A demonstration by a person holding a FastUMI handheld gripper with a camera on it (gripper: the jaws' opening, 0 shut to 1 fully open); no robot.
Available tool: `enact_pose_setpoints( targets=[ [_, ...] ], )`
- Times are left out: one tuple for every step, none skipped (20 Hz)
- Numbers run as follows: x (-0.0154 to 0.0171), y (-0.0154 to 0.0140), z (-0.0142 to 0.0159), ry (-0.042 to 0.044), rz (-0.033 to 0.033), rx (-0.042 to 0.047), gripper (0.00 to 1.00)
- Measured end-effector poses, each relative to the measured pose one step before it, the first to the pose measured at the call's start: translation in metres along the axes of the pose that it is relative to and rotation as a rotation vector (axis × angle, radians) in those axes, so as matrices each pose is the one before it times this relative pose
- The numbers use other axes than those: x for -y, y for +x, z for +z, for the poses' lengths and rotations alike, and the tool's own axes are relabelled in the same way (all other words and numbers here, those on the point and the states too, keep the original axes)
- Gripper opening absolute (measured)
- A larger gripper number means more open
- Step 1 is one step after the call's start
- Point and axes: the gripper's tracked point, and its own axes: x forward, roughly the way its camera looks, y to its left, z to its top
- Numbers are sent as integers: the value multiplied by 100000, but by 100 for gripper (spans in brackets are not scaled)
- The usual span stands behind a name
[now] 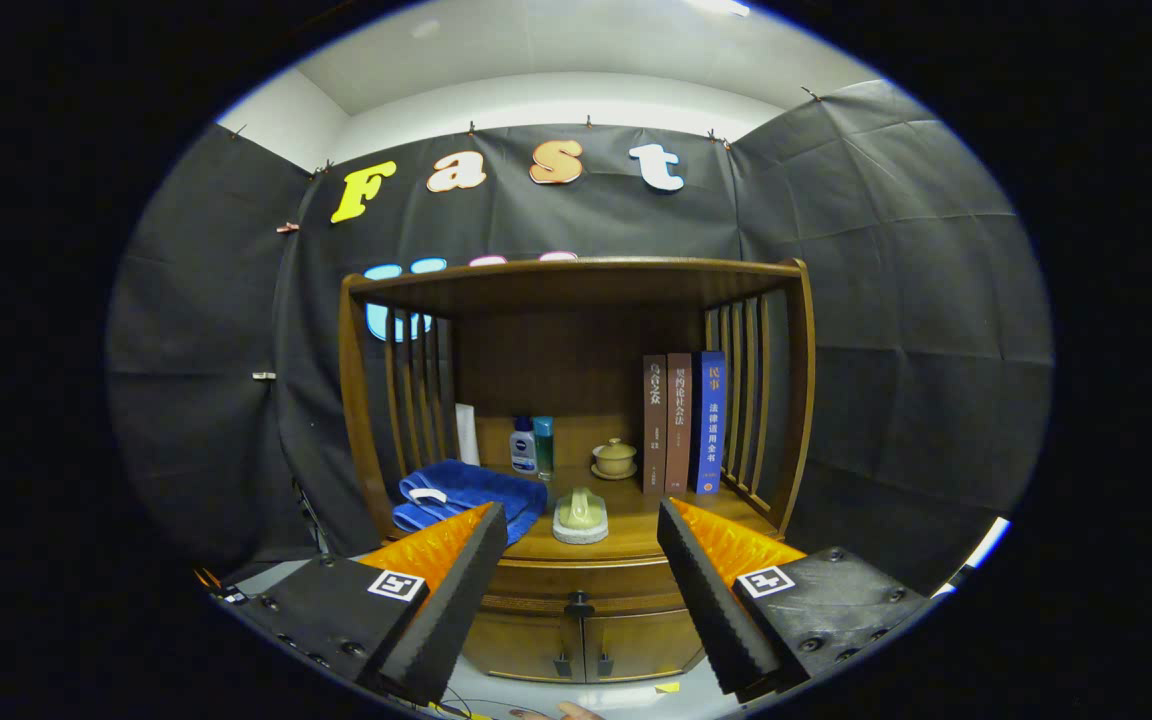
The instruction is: Pull open the drawer, take out the items inside it, and place them on the countertop above the cabinet.
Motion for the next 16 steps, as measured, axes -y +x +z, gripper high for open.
enact_pose_setpoints(
  targets=[
    [13,-478,420,-337,139,1222,98],
    [-13,-391,234,-264,129,555,98],
    [-90,-478,201,64,138,498,98],
    [-94,-286,154,396,255,327,98],
    [30,-219,41,260,124,109,98],
    [8,-250,137,154,74,139,98],
    [71,-171,151,-67,12,251,98],
    [-69,-112,101,-218,208,226,98],
    [40,-213,-65,-561,-49,-187,98],
    [82,-139,3,-588,-272,-159,98],
    [143,-85,47,-445,-496,128,98],
    [31,-91,88,-19,-113,379,98],
    [-54,-124,109,64,62,325,98],
    [-23,-34,-3,-69,69,83,98],
    [105,-93,-73,-127,8,-50,98],
    [58,-51,5,-62,-142,-72,98]
  ],
)
